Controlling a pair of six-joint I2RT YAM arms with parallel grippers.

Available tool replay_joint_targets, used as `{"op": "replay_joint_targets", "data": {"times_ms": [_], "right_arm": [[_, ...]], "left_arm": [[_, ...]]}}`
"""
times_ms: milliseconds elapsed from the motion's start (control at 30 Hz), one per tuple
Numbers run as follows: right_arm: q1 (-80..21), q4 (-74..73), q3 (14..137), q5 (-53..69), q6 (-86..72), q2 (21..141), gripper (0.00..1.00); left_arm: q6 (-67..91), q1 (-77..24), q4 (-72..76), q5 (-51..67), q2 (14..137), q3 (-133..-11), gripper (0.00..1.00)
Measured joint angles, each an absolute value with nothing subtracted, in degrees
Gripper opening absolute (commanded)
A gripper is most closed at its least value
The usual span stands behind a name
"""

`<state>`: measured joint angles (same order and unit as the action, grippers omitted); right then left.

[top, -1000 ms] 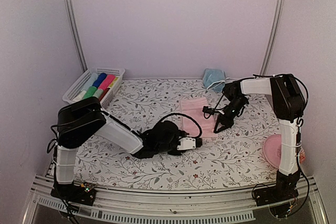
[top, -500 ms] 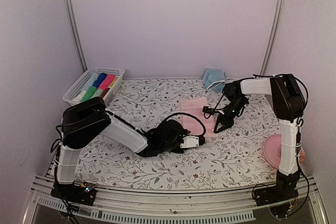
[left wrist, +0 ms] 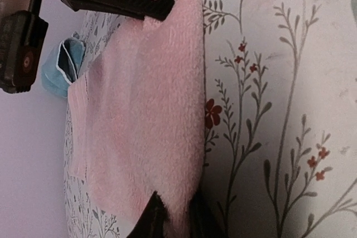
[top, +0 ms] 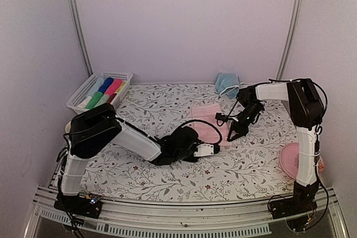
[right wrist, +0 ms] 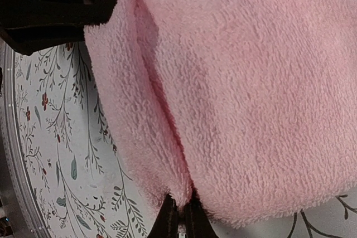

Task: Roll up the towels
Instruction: Roll the towel at the center of the board.

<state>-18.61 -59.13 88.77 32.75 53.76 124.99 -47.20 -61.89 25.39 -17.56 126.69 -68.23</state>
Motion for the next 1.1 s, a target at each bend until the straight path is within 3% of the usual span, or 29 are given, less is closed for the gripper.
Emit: {"op": "replay_joint_targets", "data": {"times_ms": [167, 367, 533, 767, 1100], "right_arm": [[-18.6, -59.2, 88.8, 32.8, 54.1, 125.0, 0.11], [-18.5, -55.9, 85.4, 31.9, 56.3, 121.2, 0.48], [-18.2, -48.0, 76.0, 31.4, 60.1, 110.1, 0.63], [-18.2, -32.4, 59.2, 33.2, 68.9, 93.3, 0.73], [-22.3, -20.2, 48.7, 34.9, 78.4, 89.7, 0.74]], "left_arm": [[-46.4, -61.9, 22.7, -17.3, 126.7, -69.3, 0.00], [-42.9, -61.3, 18.2, -15.8, 126.6, -71.4, 0.00], [-37.7, -59.5, 13.9, -10.5, 125.9, -73.1, 0.00], [-31.3, -56.2, 6.0, -1.4, 125.6, -77.1, 0.00], [-25.1, -51.6, -3.8, 10.5, 126.1, -82.3, 0.00]]}}
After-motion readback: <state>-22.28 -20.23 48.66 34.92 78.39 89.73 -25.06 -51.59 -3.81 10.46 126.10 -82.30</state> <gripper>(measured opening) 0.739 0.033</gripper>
